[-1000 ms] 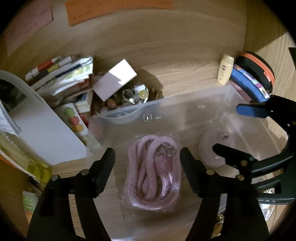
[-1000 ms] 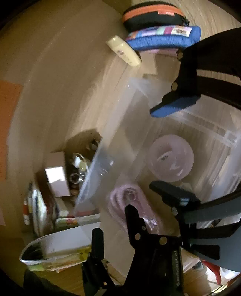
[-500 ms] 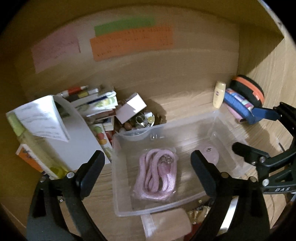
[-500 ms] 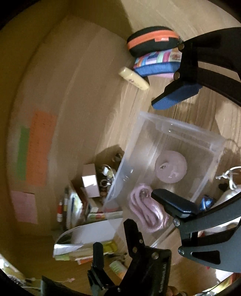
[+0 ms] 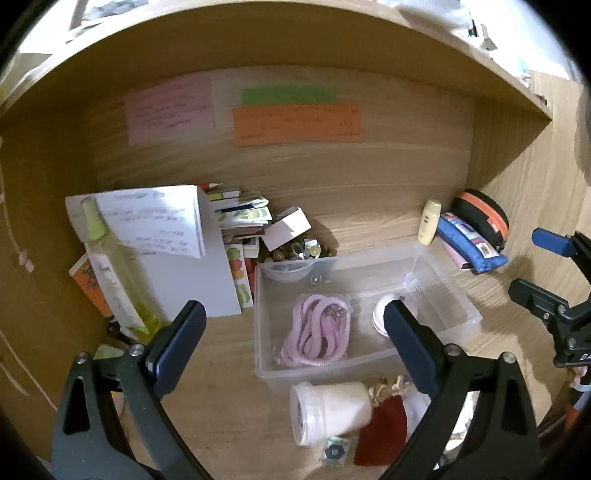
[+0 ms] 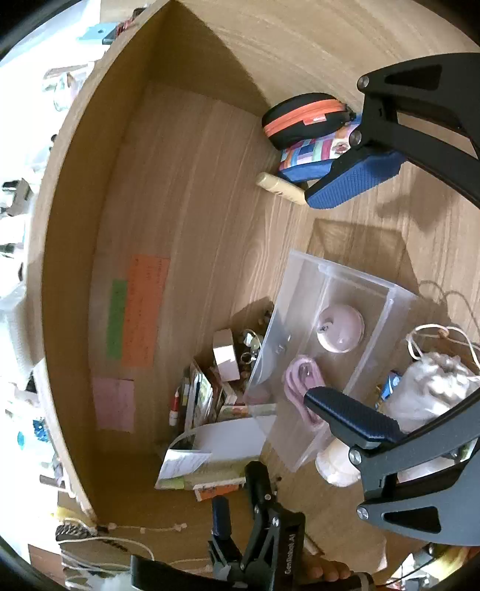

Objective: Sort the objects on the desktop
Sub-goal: 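Grasp the white cylindrical tub with the left tool while the right tool grasps the white pouch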

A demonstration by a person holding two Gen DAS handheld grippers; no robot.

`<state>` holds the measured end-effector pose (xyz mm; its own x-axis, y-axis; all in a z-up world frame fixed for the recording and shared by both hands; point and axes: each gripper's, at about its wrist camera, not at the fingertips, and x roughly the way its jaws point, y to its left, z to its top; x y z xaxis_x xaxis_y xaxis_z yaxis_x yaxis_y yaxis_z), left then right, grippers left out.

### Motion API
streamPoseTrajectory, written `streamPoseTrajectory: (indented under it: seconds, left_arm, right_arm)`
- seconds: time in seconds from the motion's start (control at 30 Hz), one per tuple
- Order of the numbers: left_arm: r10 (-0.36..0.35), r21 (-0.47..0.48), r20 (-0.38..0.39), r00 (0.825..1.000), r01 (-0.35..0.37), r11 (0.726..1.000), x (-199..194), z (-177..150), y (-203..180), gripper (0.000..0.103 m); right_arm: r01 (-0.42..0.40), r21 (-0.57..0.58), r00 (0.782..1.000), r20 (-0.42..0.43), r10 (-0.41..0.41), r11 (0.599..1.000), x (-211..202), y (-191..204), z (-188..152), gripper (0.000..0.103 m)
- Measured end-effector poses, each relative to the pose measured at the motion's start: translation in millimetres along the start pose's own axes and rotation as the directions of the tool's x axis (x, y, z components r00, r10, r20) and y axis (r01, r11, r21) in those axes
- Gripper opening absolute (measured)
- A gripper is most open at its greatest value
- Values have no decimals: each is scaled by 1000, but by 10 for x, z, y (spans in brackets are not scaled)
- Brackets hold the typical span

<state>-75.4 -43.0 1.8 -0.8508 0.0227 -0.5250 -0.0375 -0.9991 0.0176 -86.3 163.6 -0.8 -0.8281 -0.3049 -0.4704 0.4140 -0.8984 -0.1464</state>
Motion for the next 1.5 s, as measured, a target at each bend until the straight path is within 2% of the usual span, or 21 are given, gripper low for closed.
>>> streamPoseTrajectory:
  seconds: [0.27, 0.5, 0.7, 0.87, 1.2, 1.27, 1.5]
  left_arm:
    - [0, -29, -1, 1000, 0, 1000, -124, -237, 74, 100]
    - [-13, -65, -75, 997, 9, 998, 21, -505, 127, 100]
    - [-37, -76, -134, 990, 27, 997, 140, -716, 124, 100]
    - [-62, -70, -178, 982, 51, 996, 239, -858, 60, 100]
    - [-102, -68, -254, 962, 87, 994, 527, -923, -81, 100]
    - [-110, -65, -262, 959, 96, 993, 576, -916, -114, 100]
    - [-130, -76, -286, 950, 112, 991, 740, -896, -149, 100]
  right_arm:
    - [-36, 24, 999, -1, 36, 999, -122, 47, -175, 97]
    - [-51, 39, 998, -45, 53, 998, -61, 81, -382, 97]
    - [-82, 101, 991, -100, 92, 991, 30, 11, -577, 97]
    - [-139, 146, 979, -128, 158, 979, 140, 3, -713, 97]
    - [-224, 103, 952, -191, 240, 969, 375, 240, -849, 95]
    - [-242, 97, 945, -201, 257, 965, 397, 265, -867, 88]
    - [-309, 106, 906, -271, 326, 945, 569, 298, -928, 79]
